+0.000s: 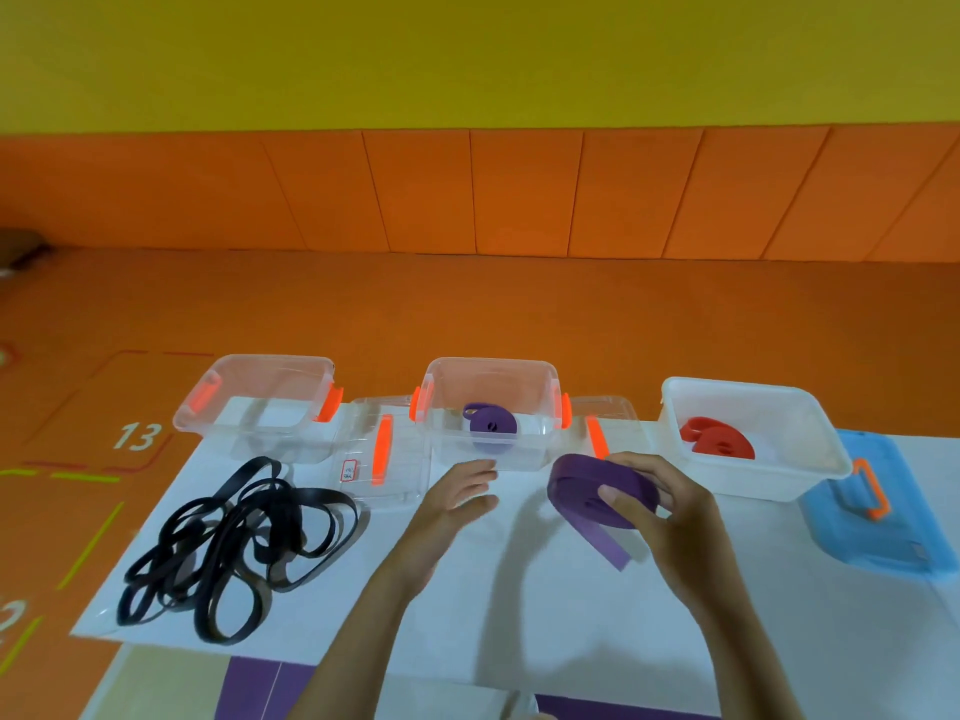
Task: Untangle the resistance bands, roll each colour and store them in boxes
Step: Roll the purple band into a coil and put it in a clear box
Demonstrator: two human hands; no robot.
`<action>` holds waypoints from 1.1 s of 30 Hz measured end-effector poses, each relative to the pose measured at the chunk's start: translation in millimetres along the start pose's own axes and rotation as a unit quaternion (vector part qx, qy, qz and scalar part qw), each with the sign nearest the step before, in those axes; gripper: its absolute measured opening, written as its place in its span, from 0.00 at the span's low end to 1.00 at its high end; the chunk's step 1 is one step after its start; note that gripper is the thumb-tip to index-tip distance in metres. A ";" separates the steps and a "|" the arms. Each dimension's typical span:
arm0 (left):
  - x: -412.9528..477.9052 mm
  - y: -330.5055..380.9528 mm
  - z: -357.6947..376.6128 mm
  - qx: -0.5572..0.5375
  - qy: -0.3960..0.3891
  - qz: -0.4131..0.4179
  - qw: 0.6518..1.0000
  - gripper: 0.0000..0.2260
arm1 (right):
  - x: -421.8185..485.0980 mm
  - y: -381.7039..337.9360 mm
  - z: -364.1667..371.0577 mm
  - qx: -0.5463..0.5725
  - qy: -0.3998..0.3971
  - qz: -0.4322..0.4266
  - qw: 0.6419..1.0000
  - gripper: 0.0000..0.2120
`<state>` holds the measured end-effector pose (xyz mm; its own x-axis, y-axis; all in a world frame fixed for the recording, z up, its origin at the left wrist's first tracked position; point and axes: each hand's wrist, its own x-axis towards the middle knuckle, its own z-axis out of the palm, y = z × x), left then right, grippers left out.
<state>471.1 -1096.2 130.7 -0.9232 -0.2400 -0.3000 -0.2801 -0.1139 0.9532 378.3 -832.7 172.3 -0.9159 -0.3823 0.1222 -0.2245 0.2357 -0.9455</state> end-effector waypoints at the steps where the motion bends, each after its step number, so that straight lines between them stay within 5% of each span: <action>1: -0.2 12.0 6.7 0.047 -0.028 0.029 0.998 0.23 | 1.6 -0.2 1.6 0.000 -0.009 0.003 1.000 0.18; 7: 8.2 51.4 29.9 0.220 -0.113 0.121 0.961 0.18 | 11.4 -4.6 12.7 0.019 -0.053 0.018 0.998 0.14; 16: 20.2 60.3 -3.1 0.209 -0.075 0.118 0.968 0.11 | 32.5 -14.3 24.4 0.125 -0.132 0.074 0.981 0.12; 24: 25.5 69.5 -20.7 0.232 -0.063 0.142 0.960 0.13 | 62.8 -6.4 40.6 0.099 -0.221 0.061 0.968 0.15; 33: 23.7 78.1 -44.8 0.117 -0.048 0.096 0.987 0.15 | 66.5 -1.4 58.5 0.174 -0.145 0.099 0.969 0.18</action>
<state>439.2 -1154.0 196.3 -0.9828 -0.1411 -0.1194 -0.1408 0.1533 0.9781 337.1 -910.7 164.1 -0.7861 -0.6073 -0.1145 0.1182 0.0341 -0.9924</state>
